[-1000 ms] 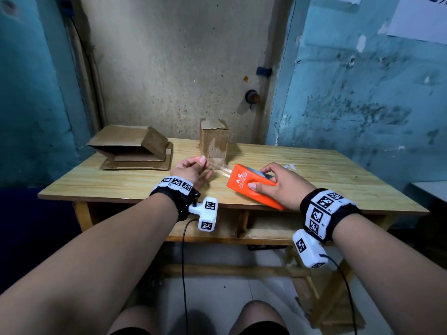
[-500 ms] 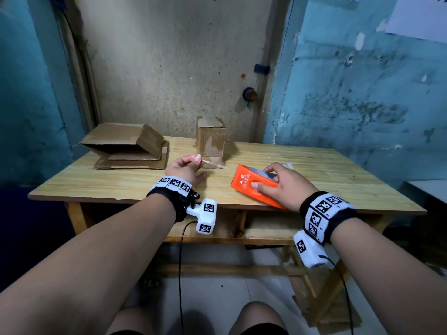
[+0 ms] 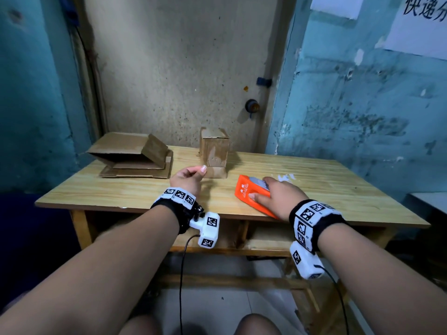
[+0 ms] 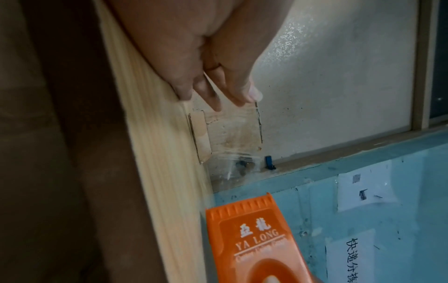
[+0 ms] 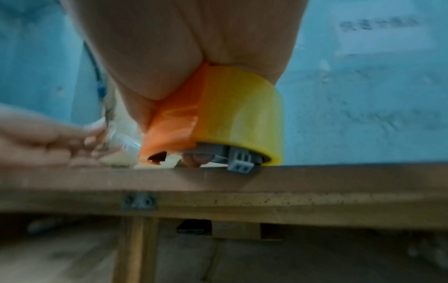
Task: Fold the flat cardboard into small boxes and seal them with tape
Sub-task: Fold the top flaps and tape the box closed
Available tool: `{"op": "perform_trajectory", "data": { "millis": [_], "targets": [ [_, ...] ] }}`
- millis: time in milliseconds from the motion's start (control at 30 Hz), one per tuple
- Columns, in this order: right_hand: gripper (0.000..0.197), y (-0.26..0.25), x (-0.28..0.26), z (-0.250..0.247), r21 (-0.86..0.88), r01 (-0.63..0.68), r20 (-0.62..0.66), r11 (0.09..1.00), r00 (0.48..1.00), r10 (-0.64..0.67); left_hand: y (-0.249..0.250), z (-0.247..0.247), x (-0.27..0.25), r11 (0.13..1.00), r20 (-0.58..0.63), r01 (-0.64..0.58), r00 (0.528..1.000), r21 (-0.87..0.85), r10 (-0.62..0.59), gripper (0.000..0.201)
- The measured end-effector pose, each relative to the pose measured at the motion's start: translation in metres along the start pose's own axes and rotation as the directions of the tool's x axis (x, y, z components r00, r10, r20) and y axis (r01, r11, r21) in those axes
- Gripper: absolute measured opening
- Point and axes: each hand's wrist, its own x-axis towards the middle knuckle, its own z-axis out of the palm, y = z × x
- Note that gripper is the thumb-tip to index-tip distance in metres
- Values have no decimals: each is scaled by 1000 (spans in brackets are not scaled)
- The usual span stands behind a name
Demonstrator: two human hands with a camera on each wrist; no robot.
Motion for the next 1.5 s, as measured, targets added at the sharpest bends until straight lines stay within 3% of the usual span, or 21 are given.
{"op": "perform_trajectory", "data": {
  "millis": [100,300,633,833,1033,1167,1267,1333,1400,1467,1500],
  "targets": [
    [64,-5,3,-1,-64,-14,22,998,1000,15,1,1,-1,998,-17,-4,1000,67,5,14],
    [57,-15,7,1,-132,-72,26,989,997,76,-2,4,-1,997,4,-31,1000,71,30,11],
    [44,-36,17,-6,-62,-199,85,978,975,204,-1,11,-8,1000,235,-17,972,13,14,11],
    [47,-48,32,-11,51,-209,102,976,974,204,3,15,-13,1000,319,-3,948,11,-1,6],
    [39,-64,49,-9,-15,-161,123,987,979,161,7,14,-11,998,308,14,951,60,-31,8],
    [46,-69,59,-12,-23,-179,143,984,973,181,11,15,-7,990,338,71,935,121,-109,5],
    [37,-59,67,-8,-41,-237,163,971,957,241,18,12,-6,982,446,117,879,148,-171,12],
    [61,-38,71,-9,-130,-309,207,942,921,331,21,8,-10,980,504,159,841,116,-196,26],
    [79,-8,80,-11,-167,-337,213,927,906,367,22,3,-10,975,484,221,852,9,-198,28],
    [51,11,92,-18,-127,-347,158,929,918,364,21,-3,-4,945,409,301,884,-126,-227,18],
    [49,18,98,-20,-115,-349,149,930,919,364,21,-4,-1,929,389,336,885,-153,-255,15]
  ]
}}
